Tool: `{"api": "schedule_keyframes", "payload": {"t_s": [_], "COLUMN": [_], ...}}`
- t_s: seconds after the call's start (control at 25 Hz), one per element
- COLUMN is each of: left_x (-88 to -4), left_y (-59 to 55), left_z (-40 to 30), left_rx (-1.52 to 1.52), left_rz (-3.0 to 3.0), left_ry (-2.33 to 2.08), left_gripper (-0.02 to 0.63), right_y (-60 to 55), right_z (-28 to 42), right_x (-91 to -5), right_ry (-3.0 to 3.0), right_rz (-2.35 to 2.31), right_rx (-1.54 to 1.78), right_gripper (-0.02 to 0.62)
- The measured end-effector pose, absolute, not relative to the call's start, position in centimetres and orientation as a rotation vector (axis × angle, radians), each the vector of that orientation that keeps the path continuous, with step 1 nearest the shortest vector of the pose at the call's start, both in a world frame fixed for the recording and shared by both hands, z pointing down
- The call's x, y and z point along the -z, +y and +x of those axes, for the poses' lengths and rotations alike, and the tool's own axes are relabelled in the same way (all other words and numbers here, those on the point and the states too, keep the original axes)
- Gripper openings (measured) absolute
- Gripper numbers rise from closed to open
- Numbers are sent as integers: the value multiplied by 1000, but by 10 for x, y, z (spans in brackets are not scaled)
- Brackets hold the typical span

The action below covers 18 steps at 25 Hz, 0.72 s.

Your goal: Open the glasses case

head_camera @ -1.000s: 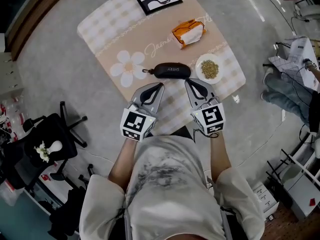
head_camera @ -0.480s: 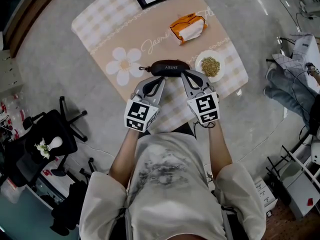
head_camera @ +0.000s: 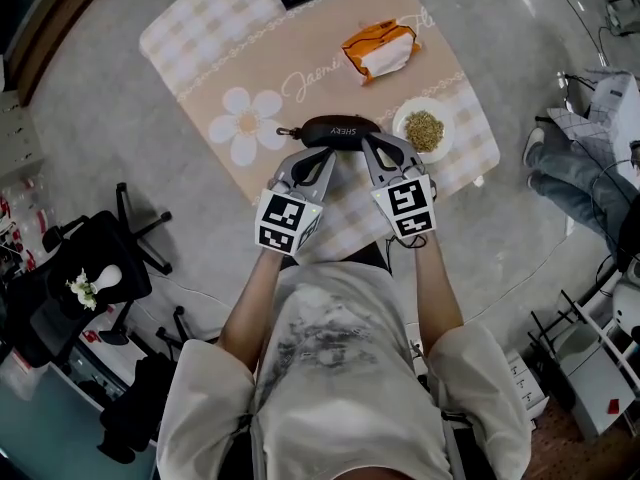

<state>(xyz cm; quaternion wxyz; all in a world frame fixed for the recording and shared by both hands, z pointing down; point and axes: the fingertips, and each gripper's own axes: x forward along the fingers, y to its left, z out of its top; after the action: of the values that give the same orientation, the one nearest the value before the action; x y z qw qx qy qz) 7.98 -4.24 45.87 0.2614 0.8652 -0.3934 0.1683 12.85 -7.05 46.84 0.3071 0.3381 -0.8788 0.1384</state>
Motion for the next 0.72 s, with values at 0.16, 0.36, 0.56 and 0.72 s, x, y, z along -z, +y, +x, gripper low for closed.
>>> {"api": "schedule_keyframes", "payload": {"t_s": [0.16,0.36,0.56,0.72], "left_x": [-464,-468,-467,-469], "left_y": [-45,-48,-52,-54], "left_z": [82,86,91,90], "left_rx": [-456,-452,-449,-450], "left_rz": [2326,2307,2317,2310], "left_ry": [-1075,-1088,-1091,-1102], "left_gripper": [3,3,3,3], "right_y": [-64,-47,-42,-56], "right_z": [127,120,119,123], "right_x": [-479,-497,-490,-483], "right_ry": [-2311,-2286,-2331,-2347], "right_rz": [871,820,847,899], "right_rx": [-381,-409,-422,-402], "right_gripper": [15,15,15,15]}}
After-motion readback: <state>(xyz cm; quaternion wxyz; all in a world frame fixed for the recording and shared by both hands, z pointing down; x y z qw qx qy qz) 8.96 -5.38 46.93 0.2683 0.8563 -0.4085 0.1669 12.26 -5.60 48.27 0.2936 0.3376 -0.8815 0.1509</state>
